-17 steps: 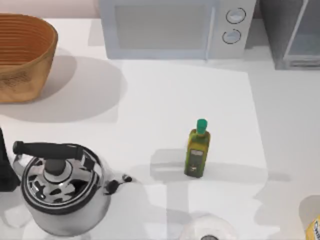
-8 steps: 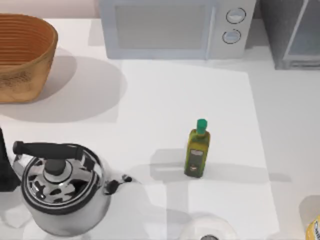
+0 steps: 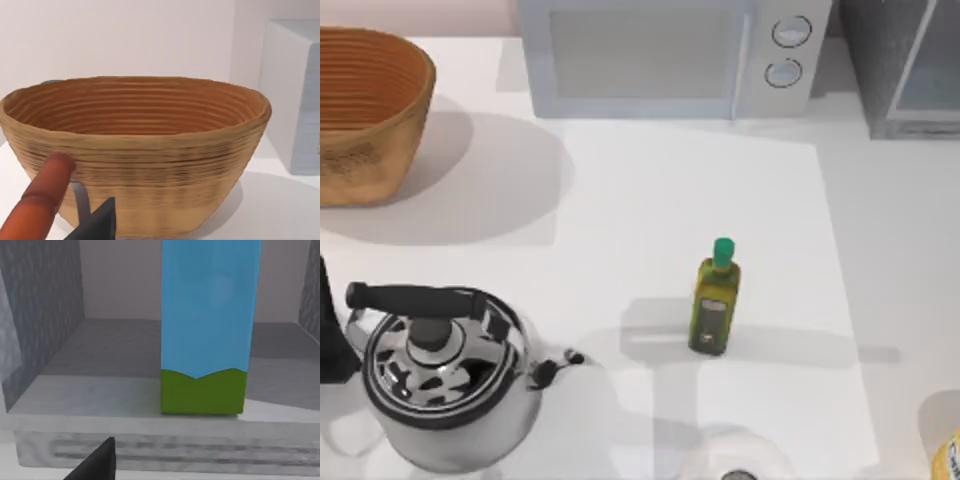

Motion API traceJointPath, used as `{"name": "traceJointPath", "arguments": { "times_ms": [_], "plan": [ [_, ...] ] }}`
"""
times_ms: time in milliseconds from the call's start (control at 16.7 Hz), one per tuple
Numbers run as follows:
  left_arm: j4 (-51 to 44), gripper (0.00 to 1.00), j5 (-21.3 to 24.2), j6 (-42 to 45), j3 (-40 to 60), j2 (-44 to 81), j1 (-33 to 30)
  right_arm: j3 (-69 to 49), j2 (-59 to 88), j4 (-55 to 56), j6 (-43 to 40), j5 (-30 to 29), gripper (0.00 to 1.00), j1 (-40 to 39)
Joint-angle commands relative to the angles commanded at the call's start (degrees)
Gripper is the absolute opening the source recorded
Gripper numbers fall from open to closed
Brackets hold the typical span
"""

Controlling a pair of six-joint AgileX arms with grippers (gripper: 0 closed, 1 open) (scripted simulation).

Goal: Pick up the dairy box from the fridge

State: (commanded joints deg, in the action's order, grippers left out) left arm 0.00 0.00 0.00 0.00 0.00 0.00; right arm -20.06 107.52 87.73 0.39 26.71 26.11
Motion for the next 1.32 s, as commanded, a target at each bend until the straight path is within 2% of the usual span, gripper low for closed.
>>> {"name": "traceJointPath", "arguments": {
  "times_ms": [480,660,1020,1320],
  "plan": [
    [0.0,1.00,0.0,0.0,0.0,0.0,0.0,-30.9,13.5,-17.0,0.4,-11.0,1.00,-10.2],
    [0.0,1.00,0.0,0.0,0.0,0.0,0.0,-34.8,15.0,-20.0,0.1,-13.7,1.00,-11.2],
    [0.0,1.00,0.0,0.0,0.0,0.0,0.0,-35.8,15.5,-20.5,0.1,-13.8,1.00,-11.1],
    [0.0,1.00,0.0,0.0,0.0,0.0,0.0,-46.7,21.0,-25.4,0.1,-15.0,1.00,-12.3]
  ]
}}
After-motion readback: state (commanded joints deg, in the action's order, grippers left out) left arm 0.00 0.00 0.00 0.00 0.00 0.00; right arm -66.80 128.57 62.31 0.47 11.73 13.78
